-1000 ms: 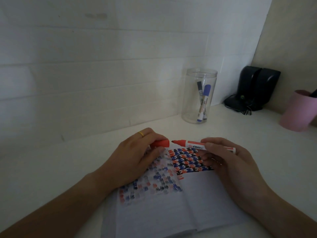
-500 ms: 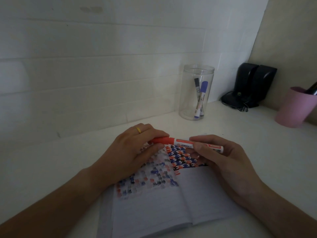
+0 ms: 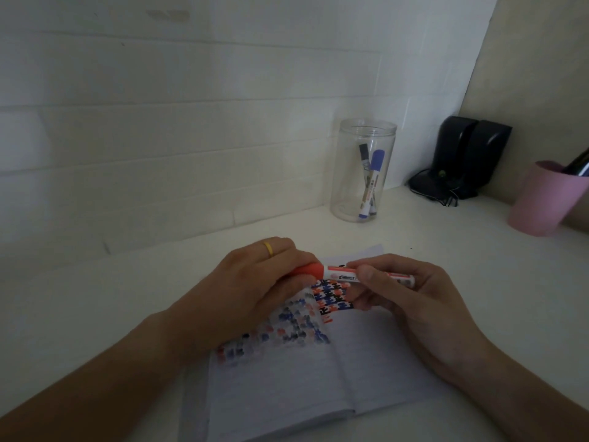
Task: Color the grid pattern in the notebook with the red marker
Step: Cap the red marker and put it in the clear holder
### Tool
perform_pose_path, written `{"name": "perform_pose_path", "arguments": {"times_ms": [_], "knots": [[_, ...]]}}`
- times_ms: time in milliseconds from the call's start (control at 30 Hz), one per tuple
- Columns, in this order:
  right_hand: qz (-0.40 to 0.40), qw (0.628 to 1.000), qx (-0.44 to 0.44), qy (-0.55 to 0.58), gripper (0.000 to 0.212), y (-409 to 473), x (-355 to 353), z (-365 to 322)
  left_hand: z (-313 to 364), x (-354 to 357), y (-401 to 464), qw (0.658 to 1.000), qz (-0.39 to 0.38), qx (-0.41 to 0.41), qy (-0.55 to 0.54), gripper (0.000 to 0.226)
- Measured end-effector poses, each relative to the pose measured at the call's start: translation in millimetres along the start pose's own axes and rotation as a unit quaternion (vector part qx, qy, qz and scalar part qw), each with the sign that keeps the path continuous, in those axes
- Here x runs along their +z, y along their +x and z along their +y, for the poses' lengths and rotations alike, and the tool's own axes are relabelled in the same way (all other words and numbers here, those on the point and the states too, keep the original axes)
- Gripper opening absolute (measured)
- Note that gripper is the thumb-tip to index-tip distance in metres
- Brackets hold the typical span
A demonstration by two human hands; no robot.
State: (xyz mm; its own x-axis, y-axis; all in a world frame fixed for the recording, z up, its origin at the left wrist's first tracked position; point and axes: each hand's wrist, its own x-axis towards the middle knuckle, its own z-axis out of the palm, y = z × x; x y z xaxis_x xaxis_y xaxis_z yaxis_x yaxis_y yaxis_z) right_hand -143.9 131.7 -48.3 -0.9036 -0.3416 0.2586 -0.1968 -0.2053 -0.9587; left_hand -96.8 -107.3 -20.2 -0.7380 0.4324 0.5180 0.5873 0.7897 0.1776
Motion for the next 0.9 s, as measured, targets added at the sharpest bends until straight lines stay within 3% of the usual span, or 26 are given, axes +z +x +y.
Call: {"name": "perform_pose_path", "arguments": {"times_ms": [300,400,467,567,733,900], "knots": [[-0.036,0.999,0.028,0.024,0.025,-1,0,-5,7,-1,-1,0.997,0.022,0.063,0.033,0.037],[-0.06,0.997,0.043,0.019,0.033,-2,2,-10,2,-1,-2,0.995,0.061,0.067,0.044,0.043],[-0.085,0.995,0.056,0.004,0.033,-4,4,-11,-3,1,-1,0.99,0.101,0.049,0.083,0.046],[-0.114,0.991,0.067,-0.001,0.017,-5,6,-9,-6,5,1,0.984,0.141,-0.009,0.111,0.054],[-0.038,0.995,0.096,0.013,0.06,0,3,-11,-8,10,-1,0.982,0.136,-0.012,0.13,0.051],[0.018,0.99,0.107,0.093,0.071,3,0,-8,-6,12,-2,0.987,0.094,-0.004,0.133,0.043]]}}
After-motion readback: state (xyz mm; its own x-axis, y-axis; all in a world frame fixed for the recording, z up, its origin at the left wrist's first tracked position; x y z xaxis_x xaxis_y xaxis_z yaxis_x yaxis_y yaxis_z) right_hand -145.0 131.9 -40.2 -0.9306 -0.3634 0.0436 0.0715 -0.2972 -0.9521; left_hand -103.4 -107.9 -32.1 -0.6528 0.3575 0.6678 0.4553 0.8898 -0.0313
